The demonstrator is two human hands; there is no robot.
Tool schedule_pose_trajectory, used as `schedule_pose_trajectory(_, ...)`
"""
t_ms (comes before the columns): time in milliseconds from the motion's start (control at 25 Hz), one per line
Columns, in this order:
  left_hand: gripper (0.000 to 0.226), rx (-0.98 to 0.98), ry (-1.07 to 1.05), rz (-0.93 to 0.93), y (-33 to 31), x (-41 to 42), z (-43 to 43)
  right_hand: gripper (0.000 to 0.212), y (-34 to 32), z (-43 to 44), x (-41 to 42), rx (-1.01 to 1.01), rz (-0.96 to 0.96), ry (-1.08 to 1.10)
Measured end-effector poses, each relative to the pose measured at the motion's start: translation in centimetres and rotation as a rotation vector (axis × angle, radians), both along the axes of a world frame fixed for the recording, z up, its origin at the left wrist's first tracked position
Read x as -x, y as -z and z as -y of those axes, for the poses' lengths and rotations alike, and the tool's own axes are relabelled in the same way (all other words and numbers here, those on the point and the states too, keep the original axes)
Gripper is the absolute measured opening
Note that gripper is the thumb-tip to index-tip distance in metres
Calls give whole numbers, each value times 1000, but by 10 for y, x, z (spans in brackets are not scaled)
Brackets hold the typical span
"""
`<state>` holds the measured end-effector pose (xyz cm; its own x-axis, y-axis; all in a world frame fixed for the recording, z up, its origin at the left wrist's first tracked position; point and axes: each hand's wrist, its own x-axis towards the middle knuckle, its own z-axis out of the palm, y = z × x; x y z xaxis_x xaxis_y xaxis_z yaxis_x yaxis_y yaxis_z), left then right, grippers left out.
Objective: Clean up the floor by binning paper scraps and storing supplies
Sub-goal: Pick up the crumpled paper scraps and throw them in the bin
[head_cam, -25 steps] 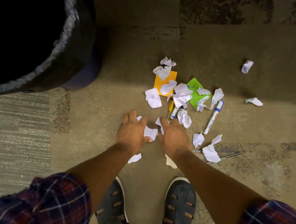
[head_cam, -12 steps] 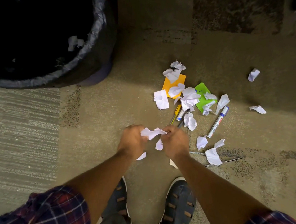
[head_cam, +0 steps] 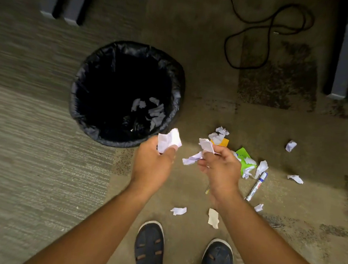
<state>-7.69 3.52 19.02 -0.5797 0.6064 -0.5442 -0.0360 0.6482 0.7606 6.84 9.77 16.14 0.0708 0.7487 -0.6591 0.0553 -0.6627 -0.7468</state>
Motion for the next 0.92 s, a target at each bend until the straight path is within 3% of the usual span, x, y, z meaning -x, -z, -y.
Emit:
schedule_pose_trajectory(240, 12, -78, -173, -21, -66, 55, -11, 21, -74, -31, 80, -131, -153, -40)
schedule_pose_trajectory(560, 5, 82, -370, 85, -55, 126, -28, 22, -68, -46, 162, -87, 190, -265)
schedule_pose_trajectory(760, 26, 114, -354, 151, -51, 146, -26, 27, -60, -47, 152, -85, 68, -269)
schedule_pose_trajectory(920, 32, -4, -325, 26, -60, 136, -22, 20, -60, -54, 126, -109, -40, -169)
